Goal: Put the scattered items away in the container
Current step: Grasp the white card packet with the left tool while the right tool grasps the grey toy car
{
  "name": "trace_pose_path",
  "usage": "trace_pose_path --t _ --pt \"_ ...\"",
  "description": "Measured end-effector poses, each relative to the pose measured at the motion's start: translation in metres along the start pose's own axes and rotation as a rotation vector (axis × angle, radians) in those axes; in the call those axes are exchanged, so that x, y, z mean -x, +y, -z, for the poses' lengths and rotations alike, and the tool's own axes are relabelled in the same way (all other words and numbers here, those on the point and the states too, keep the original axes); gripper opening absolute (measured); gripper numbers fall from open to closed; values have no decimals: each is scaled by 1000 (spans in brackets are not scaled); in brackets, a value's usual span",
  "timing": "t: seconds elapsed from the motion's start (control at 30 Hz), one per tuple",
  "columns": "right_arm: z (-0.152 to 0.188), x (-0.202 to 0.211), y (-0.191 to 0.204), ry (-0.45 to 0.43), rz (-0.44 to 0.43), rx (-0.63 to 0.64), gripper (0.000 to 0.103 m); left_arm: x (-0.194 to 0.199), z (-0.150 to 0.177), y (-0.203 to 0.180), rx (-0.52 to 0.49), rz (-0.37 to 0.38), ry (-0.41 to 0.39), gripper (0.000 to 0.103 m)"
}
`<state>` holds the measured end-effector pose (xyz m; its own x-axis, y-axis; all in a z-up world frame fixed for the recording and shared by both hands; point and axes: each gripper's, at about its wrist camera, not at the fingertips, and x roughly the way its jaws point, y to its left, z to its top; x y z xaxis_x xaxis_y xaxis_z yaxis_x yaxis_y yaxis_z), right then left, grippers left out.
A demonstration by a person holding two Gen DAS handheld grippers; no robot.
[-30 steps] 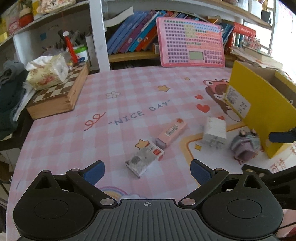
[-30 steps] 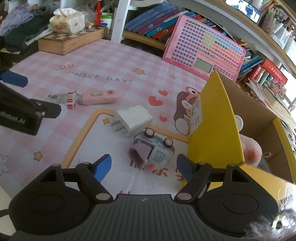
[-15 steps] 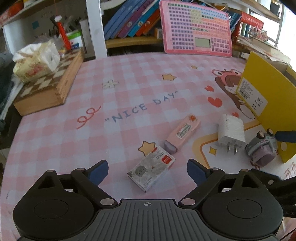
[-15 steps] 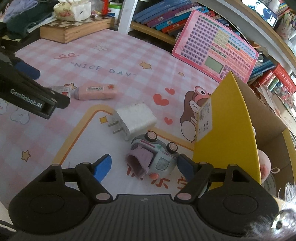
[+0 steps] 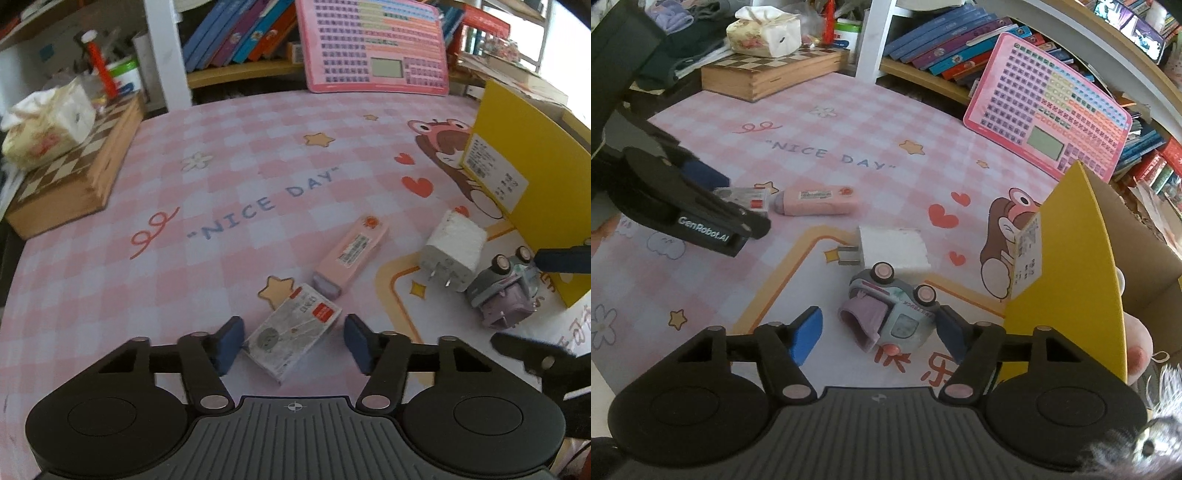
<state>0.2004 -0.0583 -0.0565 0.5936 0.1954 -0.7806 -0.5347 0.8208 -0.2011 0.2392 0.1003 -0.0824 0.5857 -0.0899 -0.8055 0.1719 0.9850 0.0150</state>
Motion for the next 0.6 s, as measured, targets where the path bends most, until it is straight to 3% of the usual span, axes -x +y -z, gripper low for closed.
trace_pose_path --t 0.13,0.2,0.33,0.6 --pt "-2 -4 5 5 19 22 77 0 -1 -2 -4 3 3 50" --pt "-3 -6 6 8 31 22 77 1 0 -3 -8 5 6 41" --pt "-7 -8 5 -7 73 34 59 7 4 -5 -18 23 11 31" --pt "-6 -12 9 20 72 51 66 17 14 0 37 52 19 30"
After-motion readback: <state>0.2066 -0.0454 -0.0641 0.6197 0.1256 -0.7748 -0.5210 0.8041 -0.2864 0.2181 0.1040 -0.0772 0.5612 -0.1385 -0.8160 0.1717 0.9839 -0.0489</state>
